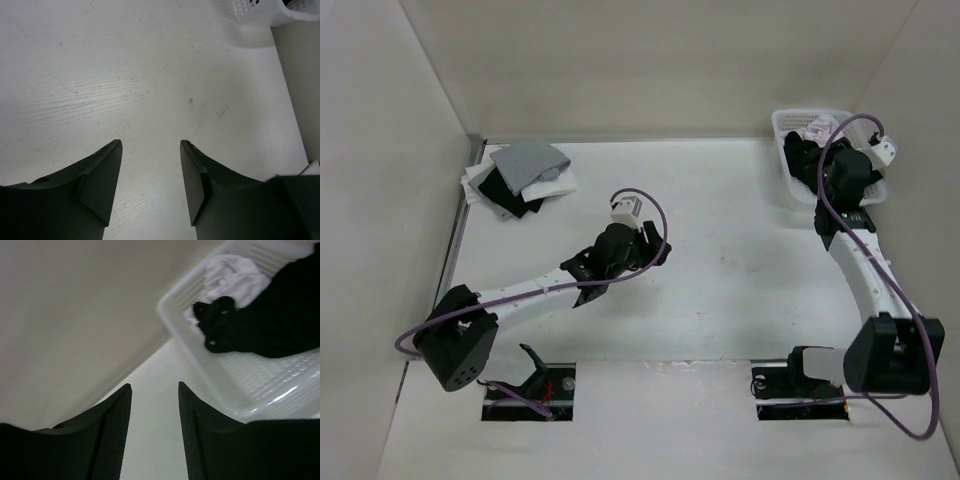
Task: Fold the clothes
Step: Grab the tank top from the pile
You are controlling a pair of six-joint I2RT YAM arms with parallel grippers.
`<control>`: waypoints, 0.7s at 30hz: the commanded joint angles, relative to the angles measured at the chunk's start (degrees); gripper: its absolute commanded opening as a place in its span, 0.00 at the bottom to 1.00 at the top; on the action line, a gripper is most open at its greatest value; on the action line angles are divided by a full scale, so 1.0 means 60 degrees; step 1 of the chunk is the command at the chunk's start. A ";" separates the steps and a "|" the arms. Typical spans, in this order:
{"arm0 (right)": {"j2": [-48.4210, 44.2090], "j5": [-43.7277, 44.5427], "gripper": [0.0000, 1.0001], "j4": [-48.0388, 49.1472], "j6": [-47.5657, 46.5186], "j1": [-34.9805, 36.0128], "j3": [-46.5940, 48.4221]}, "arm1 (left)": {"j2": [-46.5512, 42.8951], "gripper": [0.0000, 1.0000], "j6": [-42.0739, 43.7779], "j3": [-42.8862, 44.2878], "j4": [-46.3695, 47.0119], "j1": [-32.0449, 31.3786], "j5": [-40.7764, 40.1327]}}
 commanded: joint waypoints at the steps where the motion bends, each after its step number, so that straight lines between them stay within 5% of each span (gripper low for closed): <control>1: 0.1387 0.0971 0.47 -0.0347 -0.0255 -0.0817 0.0983 | -0.0461 0.51 -0.0018 -0.0633 0.0881 -0.0458 0.0510; 5: 0.3088 0.0928 0.40 -0.0639 -0.0227 -0.1799 0.2214 | -0.0095 0.51 0.0010 -0.1117 0.1673 -0.0752 0.0802; 7: 0.3850 0.0825 0.21 -0.0932 -0.0329 -0.2107 0.2800 | -0.0021 0.51 0.0069 -0.1337 0.2141 -0.0680 0.1022; 8: 0.4303 0.0767 0.04 -0.1252 -0.0503 -0.2239 0.3194 | -0.0007 0.50 0.0098 -0.1454 0.2390 -0.0592 0.1168; 12: 0.5930 0.0766 0.00 -0.2396 -0.0900 -0.2620 0.4704 | -0.0109 0.50 0.0128 -0.2010 0.2992 -0.0168 0.1301; 17: 0.7278 0.0664 0.38 -0.2311 -0.0886 -0.3060 0.5511 | -0.0065 0.51 -0.0048 -0.2334 0.3418 0.0389 0.1506; 21: 0.8157 0.0765 0.49 -0.2427 -0.0959 -0.3104 0.6374 | 0.0285 0.52 -0.0150 -0.2407 0.3871 0.0478 0.1550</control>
